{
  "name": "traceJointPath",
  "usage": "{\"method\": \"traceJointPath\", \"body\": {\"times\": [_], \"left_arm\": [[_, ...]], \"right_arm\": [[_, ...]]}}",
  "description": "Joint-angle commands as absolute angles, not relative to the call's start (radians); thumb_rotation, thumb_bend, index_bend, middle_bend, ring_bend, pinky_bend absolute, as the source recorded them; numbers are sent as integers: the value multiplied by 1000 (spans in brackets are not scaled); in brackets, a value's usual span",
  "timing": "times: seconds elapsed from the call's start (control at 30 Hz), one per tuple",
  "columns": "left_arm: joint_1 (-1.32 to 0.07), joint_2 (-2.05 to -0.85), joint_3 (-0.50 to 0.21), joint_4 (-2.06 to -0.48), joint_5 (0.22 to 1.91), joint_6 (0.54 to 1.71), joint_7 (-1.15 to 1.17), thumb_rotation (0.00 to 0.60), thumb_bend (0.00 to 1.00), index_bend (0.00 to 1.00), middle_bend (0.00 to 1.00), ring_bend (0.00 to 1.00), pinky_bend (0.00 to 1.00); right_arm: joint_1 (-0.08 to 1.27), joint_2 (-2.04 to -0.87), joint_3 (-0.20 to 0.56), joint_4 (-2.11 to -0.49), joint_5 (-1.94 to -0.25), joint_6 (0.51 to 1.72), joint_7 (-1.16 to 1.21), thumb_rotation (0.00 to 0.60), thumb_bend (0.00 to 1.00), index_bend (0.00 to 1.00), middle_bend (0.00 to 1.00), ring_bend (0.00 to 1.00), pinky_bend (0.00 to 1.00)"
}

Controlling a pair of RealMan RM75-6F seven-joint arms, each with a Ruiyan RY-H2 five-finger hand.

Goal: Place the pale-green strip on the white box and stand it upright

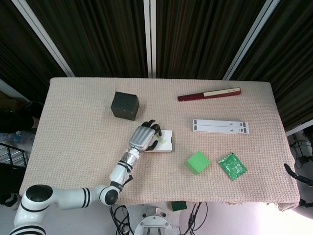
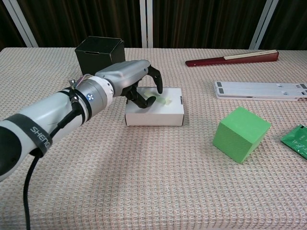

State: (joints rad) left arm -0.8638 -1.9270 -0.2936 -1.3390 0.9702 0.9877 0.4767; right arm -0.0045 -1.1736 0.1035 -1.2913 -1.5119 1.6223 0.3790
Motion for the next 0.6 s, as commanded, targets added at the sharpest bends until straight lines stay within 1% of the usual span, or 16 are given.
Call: {"method": "traceJointPath", "body": {"times": [0.03,0.27,0.37,0.5,0.6], "left_arm": [[-862,-1925,-290,-1344,967,993,481,600,419,341,249,102,189],[-859,-1920,-288,-1353,986,1016,468,600,415,315,249,102,189],[-848,-1904,-284,-1379,1009,1045,465,600,412,306,249,102,189],[-801,-1834,-249,-1490,1041,1106,486,600,412,306,240,102,190],[-735,-1740,-199,-1613,1061,1168,502,600,413,306,221,102,190]], "right_arm": [[-4,-1172,104,-1292,-1515,1626,378,442,190,0,0,0,0],[-1,-1168,105,-1302,-1522,1628,371,443,190,0,0,0,0],[1,-1166,103,-1305,-1524,1624,367,442,190,0,0,0,0],[6,-1164,98,-1312,-1538,1624,358,443,188,0,0,0,0],[12,-1161,94,-1317,-1557,1627,353,443,184,0,0,0,0]]}}
